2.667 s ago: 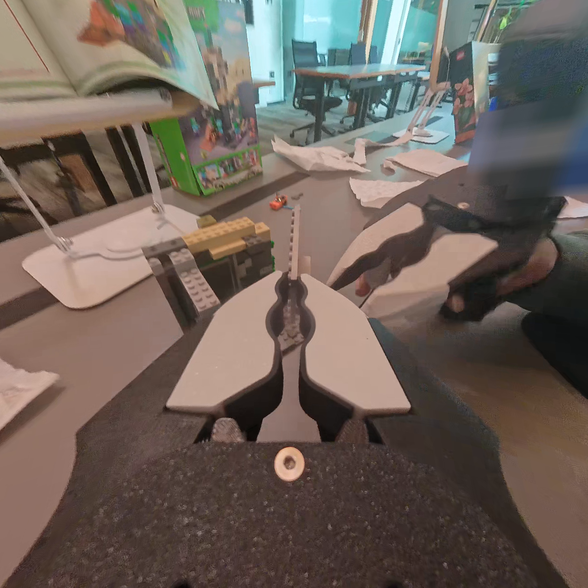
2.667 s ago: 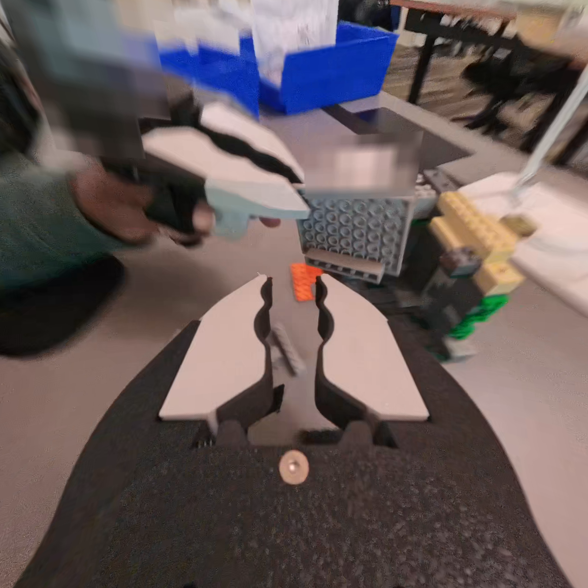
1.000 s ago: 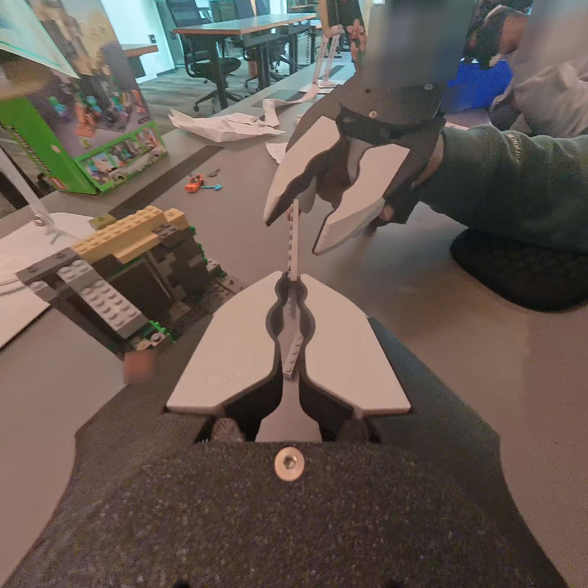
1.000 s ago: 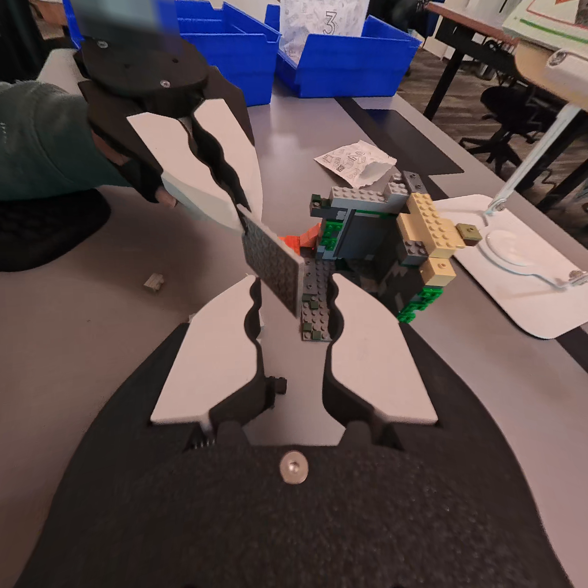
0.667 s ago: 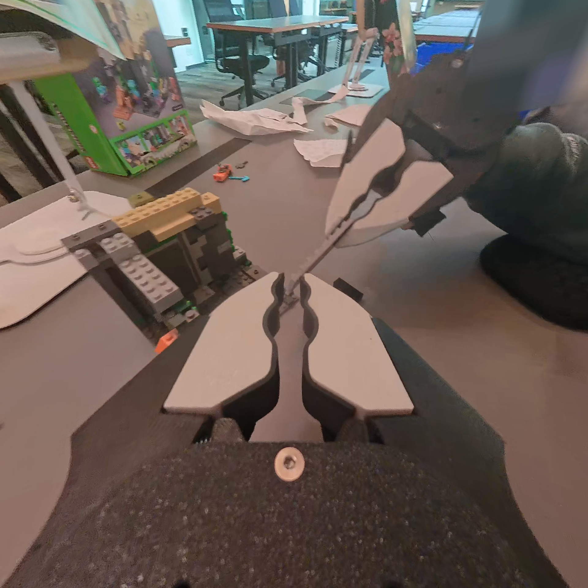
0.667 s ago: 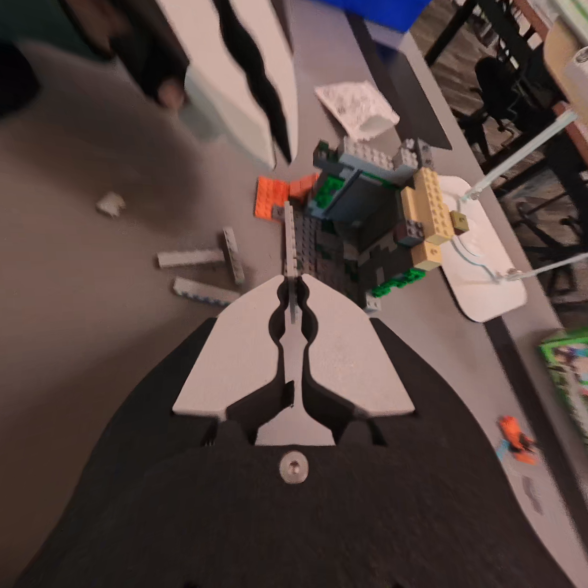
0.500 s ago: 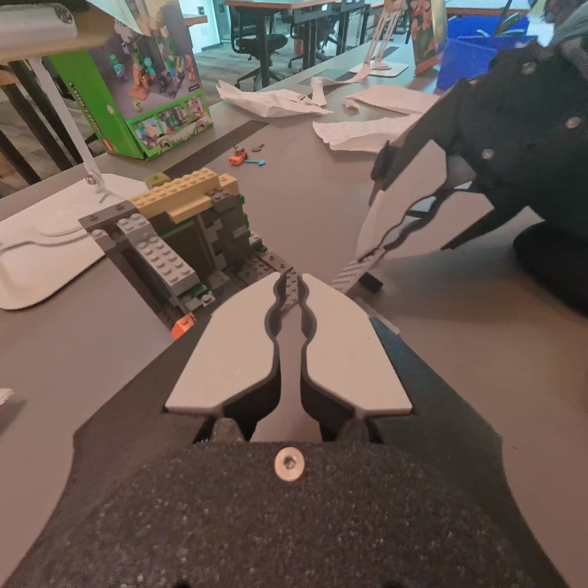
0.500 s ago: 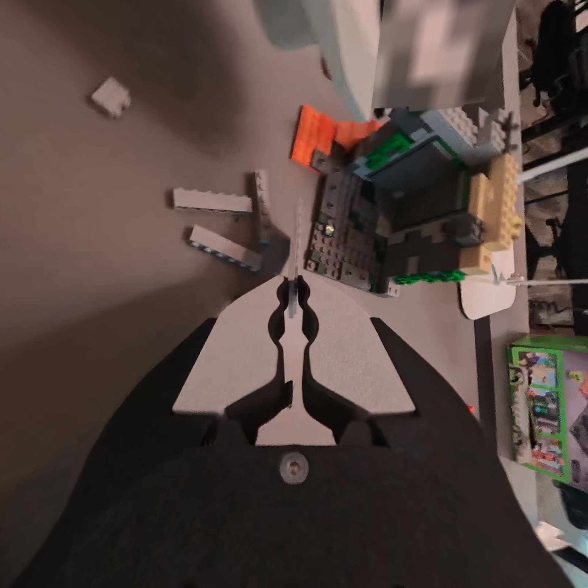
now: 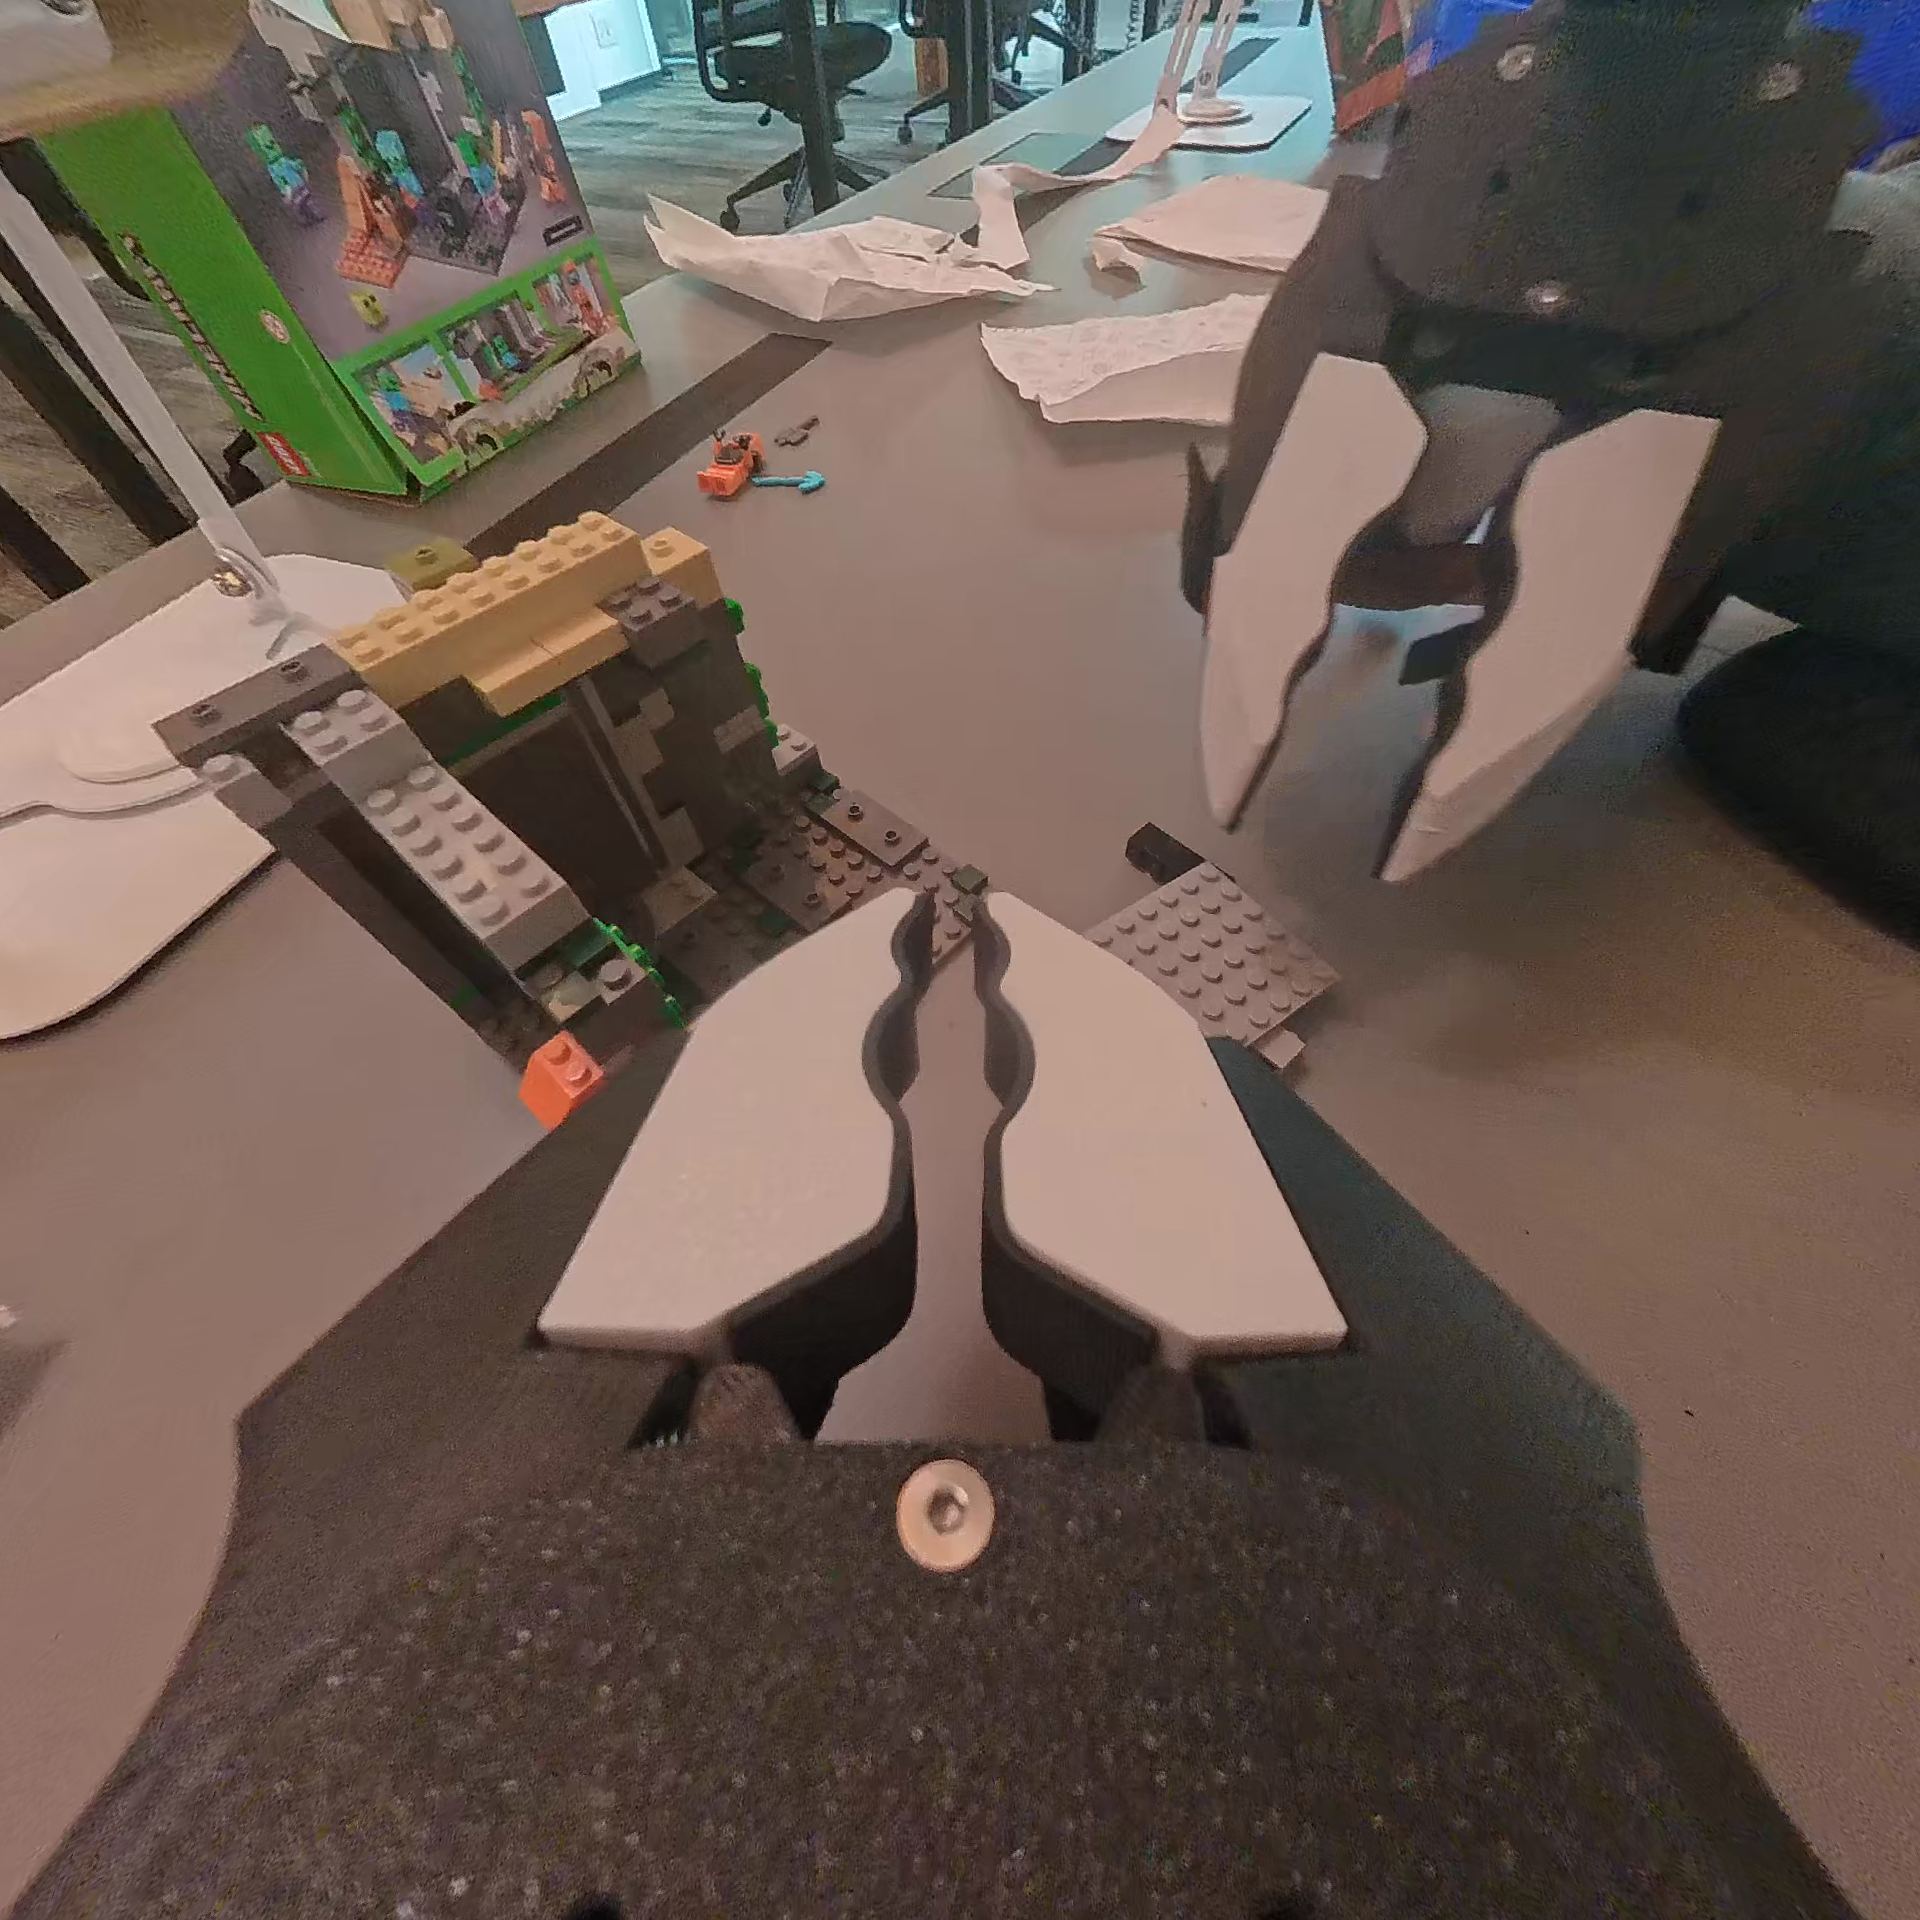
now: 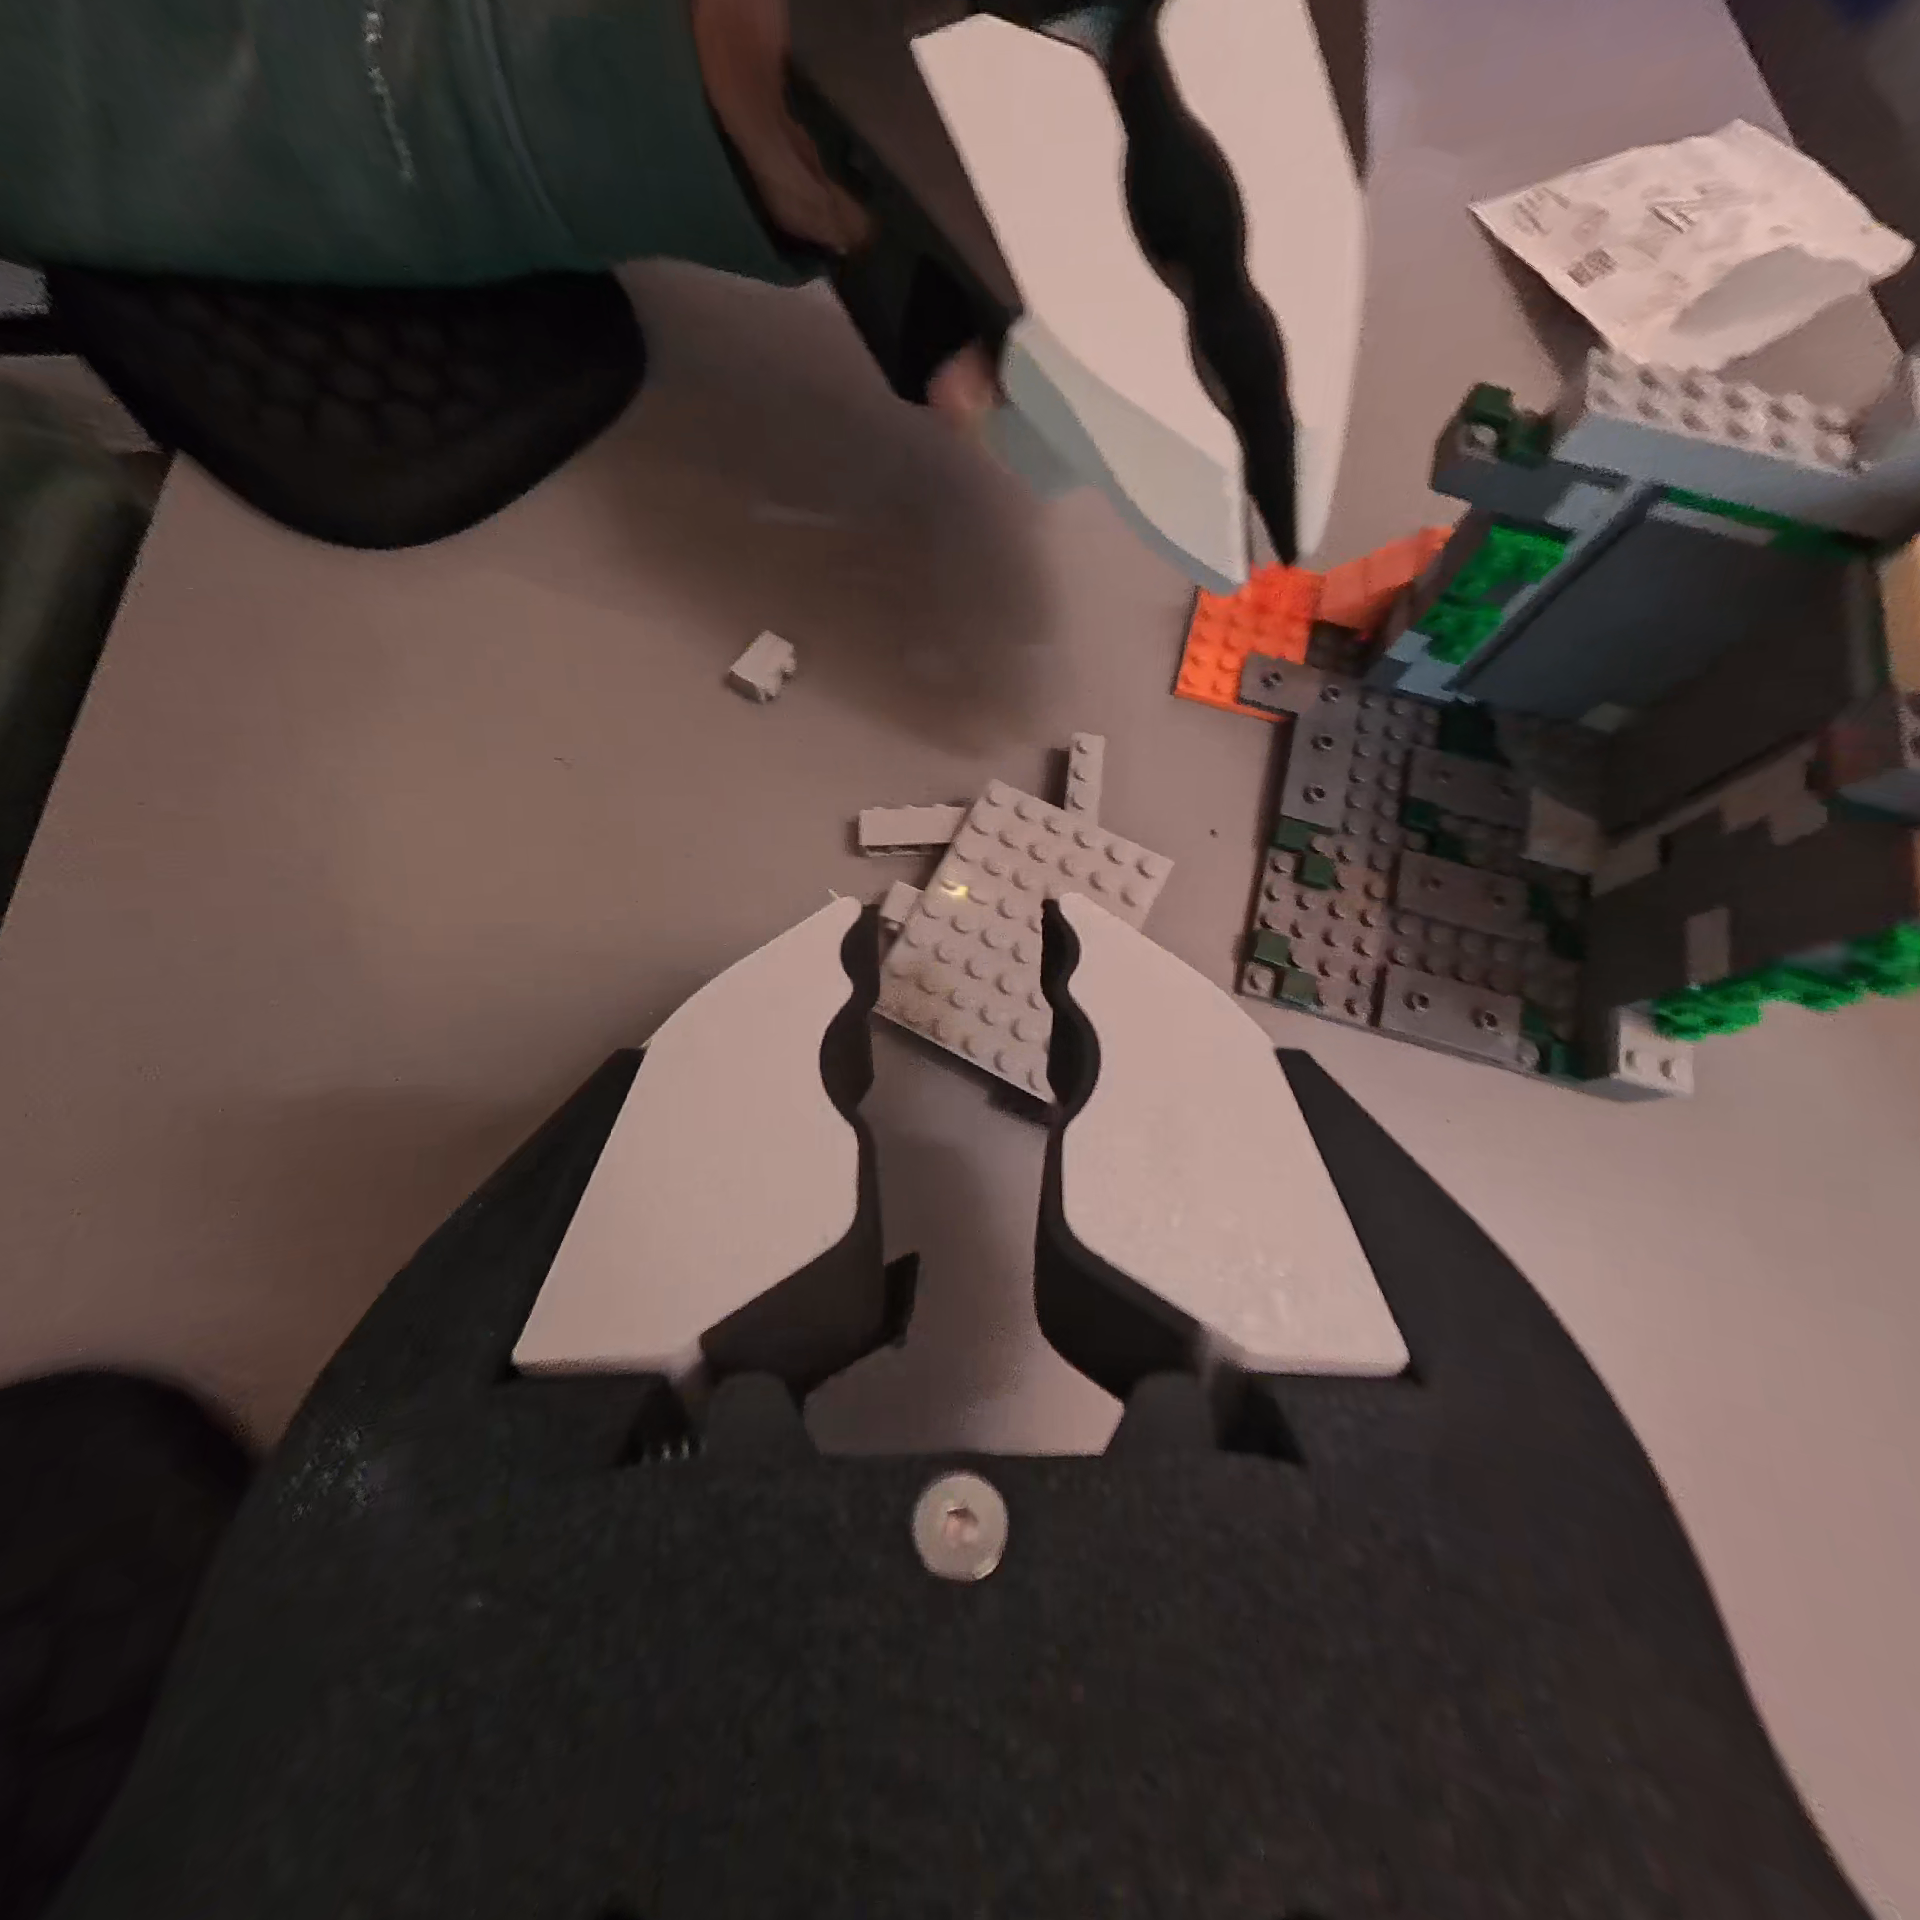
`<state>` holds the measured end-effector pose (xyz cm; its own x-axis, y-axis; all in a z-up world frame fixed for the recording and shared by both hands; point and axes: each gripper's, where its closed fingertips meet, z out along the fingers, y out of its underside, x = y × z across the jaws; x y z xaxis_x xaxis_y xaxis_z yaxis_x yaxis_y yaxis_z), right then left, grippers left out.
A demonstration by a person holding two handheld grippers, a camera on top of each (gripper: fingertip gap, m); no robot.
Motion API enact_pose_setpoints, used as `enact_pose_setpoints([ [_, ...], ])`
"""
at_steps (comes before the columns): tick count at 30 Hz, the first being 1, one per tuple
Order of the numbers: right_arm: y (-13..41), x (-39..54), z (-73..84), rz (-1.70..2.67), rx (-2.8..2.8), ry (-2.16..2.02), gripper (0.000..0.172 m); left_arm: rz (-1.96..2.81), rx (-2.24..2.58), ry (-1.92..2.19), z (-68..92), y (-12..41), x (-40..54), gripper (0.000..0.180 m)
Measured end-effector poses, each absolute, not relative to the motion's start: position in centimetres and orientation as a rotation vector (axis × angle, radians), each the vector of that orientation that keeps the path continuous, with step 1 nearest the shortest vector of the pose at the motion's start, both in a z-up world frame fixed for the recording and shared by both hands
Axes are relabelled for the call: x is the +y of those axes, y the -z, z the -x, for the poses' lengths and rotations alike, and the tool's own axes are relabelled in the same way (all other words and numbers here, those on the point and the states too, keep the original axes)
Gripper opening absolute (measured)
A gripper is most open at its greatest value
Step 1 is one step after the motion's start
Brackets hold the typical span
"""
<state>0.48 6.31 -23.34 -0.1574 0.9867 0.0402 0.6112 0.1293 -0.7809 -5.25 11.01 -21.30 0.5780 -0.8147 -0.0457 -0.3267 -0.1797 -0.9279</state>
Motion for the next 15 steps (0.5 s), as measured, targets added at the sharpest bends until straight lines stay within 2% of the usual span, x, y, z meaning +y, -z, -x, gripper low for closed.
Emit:
enact_pose_setpoints([
  [7,25.1,9.3,-0.8,1.636,-1.753,-0.742,0.029,1.774,1.009,0.566,5.0,21.9,10.5,0.007],
  [15,26.2,10.9,-2.3,1.712,-1.700,-0.779,0.030,1.841,1.148,0.582,4.3,24.1,9.3,0.023],
])
